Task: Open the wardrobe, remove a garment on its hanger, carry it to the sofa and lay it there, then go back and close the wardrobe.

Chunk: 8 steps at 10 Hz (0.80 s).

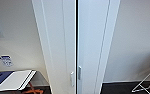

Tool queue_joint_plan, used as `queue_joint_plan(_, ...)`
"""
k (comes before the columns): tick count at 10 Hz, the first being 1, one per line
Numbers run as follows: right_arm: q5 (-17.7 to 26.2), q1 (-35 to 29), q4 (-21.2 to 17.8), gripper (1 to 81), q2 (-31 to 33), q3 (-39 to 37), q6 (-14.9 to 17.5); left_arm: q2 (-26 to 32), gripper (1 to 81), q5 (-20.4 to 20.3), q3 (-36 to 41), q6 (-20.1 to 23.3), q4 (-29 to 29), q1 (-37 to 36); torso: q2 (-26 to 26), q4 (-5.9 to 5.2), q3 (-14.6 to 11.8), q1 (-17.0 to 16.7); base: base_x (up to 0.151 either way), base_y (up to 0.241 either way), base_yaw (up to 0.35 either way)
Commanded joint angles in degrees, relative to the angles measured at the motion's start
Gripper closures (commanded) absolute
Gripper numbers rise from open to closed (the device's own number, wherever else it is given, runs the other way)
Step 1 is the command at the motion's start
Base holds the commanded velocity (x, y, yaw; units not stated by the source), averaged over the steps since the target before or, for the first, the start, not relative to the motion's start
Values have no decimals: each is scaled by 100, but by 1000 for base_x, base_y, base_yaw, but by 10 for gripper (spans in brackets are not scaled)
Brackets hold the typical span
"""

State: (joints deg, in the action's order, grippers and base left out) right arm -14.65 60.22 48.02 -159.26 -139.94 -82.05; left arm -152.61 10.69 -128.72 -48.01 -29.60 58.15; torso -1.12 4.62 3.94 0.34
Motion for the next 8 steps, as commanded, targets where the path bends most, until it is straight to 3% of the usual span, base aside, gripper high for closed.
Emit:
queue_joint_plan(1, 173, 257, 1233, 10, -503, -873, 14, -278, 10, -284, -186, 72, -941, 480, 0, 0, 0, 0, 0, 0, 0)
queue_joint_plan(4, 868, 1224, 2168, 10, -1163, -1782, 23, -868, 10, -1174, -1305, 90, -1584, 1572, 0, 0, 0, 0, 0, 0, 0)
queue_joint_plan(6, 929, 1751, 2256, 10, -1339, -2028, 102, -1340, 10, -1491, -2188, 90, -1924, 2090, -2, 0, -2, -2, 0, 0, 0)
queue_joint_plan(8, 929, 2279, 2308, 10, -1383, -2028, 277, -1552, 10, -1491, -2430, 90, -2172, 2346, -5, 0, -5, -7, 0, 0, 0)
